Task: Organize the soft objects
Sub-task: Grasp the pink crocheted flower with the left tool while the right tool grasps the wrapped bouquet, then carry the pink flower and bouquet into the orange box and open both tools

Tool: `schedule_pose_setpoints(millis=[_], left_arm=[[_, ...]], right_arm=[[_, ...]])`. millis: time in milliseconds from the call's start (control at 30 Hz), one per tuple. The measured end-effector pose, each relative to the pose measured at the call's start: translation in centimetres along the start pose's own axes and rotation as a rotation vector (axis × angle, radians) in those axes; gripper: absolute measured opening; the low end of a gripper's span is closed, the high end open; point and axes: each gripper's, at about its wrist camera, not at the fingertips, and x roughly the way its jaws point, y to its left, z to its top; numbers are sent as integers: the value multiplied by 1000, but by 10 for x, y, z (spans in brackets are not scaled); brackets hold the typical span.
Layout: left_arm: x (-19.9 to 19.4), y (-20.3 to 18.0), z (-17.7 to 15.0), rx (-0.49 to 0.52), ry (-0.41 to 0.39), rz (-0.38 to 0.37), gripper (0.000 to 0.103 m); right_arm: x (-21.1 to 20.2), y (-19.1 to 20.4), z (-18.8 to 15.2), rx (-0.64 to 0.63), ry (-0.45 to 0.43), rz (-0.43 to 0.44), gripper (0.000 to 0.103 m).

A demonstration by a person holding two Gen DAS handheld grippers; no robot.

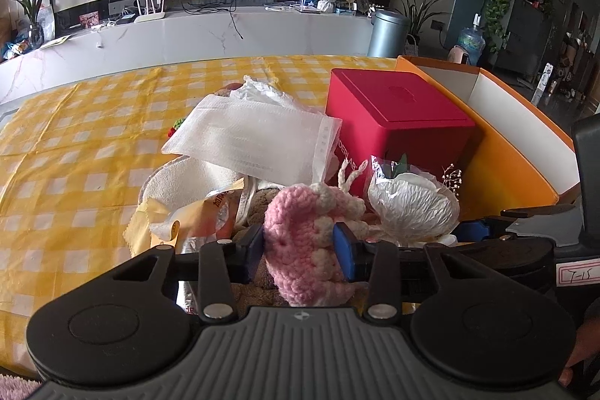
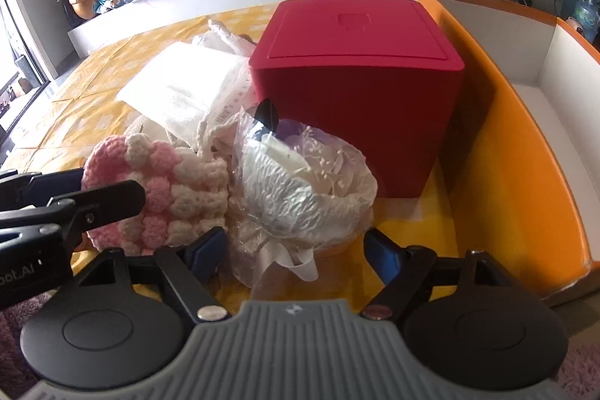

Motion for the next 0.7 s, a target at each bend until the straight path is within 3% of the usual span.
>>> schedule_pose_setpoints(millis=[33,167,233,367,700], left_arm=[[-1,0,0,3,-4,1,42],[-2,-5,0,33,-29,20,18],[-3,-5,0,30,-31,17,14],[-9,-6,-1,33,-58,24,11],[-38,-10,3,15,-120,71,10]], right_arm=[[3,1,0,-6,-1,3,70],[5,3,0,-23,-3,14,57],[4,3,-2,-34,-5,19,50],[-1,5,-3,-53,-15,16,41],[-29,7,-11,-82,-80,1,38]])
